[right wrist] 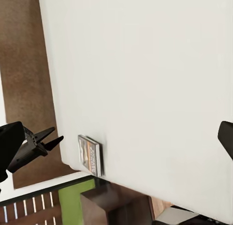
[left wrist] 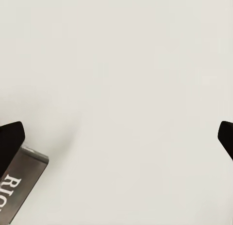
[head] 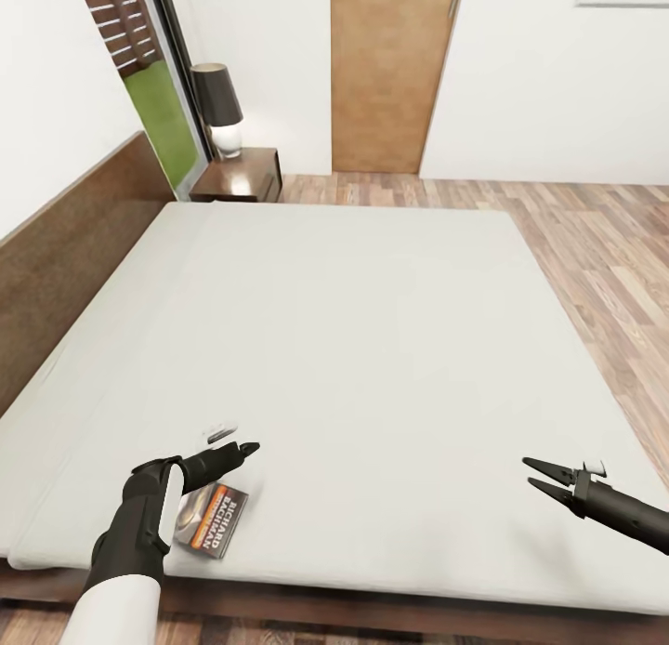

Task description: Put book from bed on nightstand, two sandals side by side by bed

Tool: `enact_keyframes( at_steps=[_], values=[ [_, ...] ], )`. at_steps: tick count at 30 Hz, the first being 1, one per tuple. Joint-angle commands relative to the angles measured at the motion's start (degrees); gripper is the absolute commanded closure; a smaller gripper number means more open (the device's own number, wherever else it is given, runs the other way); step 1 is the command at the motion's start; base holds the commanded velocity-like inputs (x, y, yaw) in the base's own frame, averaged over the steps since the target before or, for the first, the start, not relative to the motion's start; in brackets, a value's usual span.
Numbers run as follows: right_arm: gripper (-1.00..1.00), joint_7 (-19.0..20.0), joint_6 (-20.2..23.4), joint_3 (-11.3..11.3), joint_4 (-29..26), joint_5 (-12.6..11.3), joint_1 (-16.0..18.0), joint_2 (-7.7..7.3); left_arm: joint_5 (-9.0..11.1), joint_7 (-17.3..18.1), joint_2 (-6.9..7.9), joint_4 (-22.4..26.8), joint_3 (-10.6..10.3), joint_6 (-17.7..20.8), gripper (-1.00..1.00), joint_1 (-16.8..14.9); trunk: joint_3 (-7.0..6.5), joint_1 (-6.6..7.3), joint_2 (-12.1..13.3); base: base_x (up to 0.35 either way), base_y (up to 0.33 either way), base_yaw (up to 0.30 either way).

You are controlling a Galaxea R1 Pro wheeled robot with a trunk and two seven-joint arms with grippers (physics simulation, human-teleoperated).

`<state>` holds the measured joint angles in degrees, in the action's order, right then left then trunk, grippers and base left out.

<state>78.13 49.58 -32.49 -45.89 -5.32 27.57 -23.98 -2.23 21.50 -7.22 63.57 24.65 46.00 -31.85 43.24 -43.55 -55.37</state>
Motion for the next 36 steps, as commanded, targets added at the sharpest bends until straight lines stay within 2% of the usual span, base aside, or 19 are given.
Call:
enact_keyframes(
  at_steps=[1,10,22,36],
  values=[
    [-1.00,0.1,0.4,0.0,0.0,-0.1,0.0,-0.01,-0.2,0.4,-0.07,0.1,0.2,0.3,-1.00,-0.1,0.13,-0.02,0.0,0.138,0.000,0.000],
    [-1.00,0.1,0.4,0.0,0.0,-0.1,0.0,-0.01,-0.2,0.4,-0.07,0.1,0.2,0.3,-1.00,-0.1,0.81,-0.02,0.0,0.029,0.000,0.000],
    [-1.00,0.1,0.4,0.0,0.0,-0.1,0.0,-0.01,-0.2,0.4,-0.07,0.1,0.2,0.3,-1.00,-0.1,0.93,-0.02,0.0,0.000,0.000,0.000],
    [-1.00,0.1,0.4,0.0,0.0,-0.1,0.0,-0.01,-0.2,0.4,-0.07,0.1,0.2,0.3,-1.00,-0.1,3.44,-3.10,-5.6,0.000,0.000,0.000]
  ],
)
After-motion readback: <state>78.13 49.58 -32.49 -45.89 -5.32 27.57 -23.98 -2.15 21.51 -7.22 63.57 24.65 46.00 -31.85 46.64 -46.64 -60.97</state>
